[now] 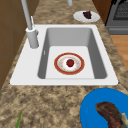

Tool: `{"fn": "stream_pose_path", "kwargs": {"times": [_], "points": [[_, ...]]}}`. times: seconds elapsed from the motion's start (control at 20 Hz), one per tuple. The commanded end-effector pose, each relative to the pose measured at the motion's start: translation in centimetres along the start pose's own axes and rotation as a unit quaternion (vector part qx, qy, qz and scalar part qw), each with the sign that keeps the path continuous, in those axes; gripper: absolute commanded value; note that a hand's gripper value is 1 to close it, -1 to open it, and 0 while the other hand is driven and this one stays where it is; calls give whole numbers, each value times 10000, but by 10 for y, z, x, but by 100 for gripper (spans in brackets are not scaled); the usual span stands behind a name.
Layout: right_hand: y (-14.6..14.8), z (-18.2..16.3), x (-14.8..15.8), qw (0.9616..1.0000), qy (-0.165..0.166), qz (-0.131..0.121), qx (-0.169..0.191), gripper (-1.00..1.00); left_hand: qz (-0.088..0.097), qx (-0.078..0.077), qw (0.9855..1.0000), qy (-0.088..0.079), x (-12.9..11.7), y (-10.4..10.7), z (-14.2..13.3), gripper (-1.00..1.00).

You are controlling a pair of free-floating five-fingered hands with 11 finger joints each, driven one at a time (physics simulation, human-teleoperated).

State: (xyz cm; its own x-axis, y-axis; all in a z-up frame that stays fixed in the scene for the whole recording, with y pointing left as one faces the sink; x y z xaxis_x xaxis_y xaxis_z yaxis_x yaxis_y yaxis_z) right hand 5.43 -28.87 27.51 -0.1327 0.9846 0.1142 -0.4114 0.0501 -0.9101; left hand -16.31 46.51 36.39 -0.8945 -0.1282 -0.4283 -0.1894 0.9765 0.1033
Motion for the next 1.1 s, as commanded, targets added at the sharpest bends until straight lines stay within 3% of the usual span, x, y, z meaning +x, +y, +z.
{"fn": "stream_pose_path", "kwargs": {"times": [0.0, 0.1, 0.25, 0.5, 0.8, 0.95, 1.05], "points": [[0, 0, 0, 10000, 0, 0, 0, 0, 391, -106, 9992, -16, 3, -11, 25, -100], [0, 0, 0, 10000, 0, 0, 0, 0, 456, -420, 9981, -68, 1, -14, 30, -100], [0, 0, 0, 10000, 0, 0, 0, 0, 419, -644, 9970, -52, -3, -18, 35, -100], [0, 0, 0, 10000, 0, 0, 0, 0, 530, -851, 9949, -50, -9, -24, 42, -100], [0, 0, 0, 10000, 0, 0, 0, 0, 639, -1108, 9916, -180, -13, -45, 59, -100], [0, 0, 0, 10000, 0, 0, 0, 0, 615, -1052, 9924, -168, -7, -62, 71, -100], [0, 0, 0, 10000, 0, 0, 0, 0, 680, -1146, 9910, -82, -5, -68, 73, -100]]}}
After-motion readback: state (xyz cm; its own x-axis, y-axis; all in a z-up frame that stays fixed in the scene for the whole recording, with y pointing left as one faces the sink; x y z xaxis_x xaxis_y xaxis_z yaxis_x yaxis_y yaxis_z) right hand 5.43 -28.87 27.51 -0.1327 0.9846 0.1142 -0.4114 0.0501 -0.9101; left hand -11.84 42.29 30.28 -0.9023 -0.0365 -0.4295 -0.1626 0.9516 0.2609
